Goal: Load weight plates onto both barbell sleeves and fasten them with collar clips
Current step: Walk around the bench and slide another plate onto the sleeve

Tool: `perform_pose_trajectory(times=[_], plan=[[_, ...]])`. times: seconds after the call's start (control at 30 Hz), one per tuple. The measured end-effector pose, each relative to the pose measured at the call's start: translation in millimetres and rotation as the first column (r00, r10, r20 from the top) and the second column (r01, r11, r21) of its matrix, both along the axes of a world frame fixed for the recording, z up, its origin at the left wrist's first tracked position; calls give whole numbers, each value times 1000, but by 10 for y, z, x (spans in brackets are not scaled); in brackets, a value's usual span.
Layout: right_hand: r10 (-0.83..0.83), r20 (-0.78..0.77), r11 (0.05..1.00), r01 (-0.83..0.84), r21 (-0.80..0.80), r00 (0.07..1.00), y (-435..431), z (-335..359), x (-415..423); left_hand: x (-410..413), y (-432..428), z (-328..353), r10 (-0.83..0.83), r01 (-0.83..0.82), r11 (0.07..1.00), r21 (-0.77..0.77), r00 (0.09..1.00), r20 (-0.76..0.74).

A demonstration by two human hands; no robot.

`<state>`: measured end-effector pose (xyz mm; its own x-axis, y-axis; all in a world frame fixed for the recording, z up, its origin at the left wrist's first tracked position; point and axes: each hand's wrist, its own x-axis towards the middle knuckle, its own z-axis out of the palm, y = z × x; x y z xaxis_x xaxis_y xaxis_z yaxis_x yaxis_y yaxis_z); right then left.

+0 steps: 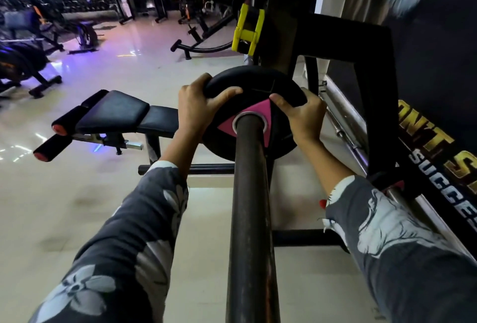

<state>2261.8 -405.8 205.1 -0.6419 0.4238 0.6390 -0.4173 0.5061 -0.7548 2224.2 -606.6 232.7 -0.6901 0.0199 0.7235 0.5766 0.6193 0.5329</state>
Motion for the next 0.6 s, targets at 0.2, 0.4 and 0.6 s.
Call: perform_pose_trajectory(times=[0.2, 0.4, 0.6], plan=[[-11, -18, 999, 12, 34, 1000, 23, 23, -103, -66, 31, -49, 38, -37, 998, 53, 999, -12], [44, 4, 999, -44, 29, 999, 37, 24, -69, 49, 74, -47, 60, -62, 995, 84, 998, 21], [-5, -28, 991, 9, 133, 1000, 19, 1, 29, 297, 98, -144, 180, -182, 983, 31, 982, 56]])
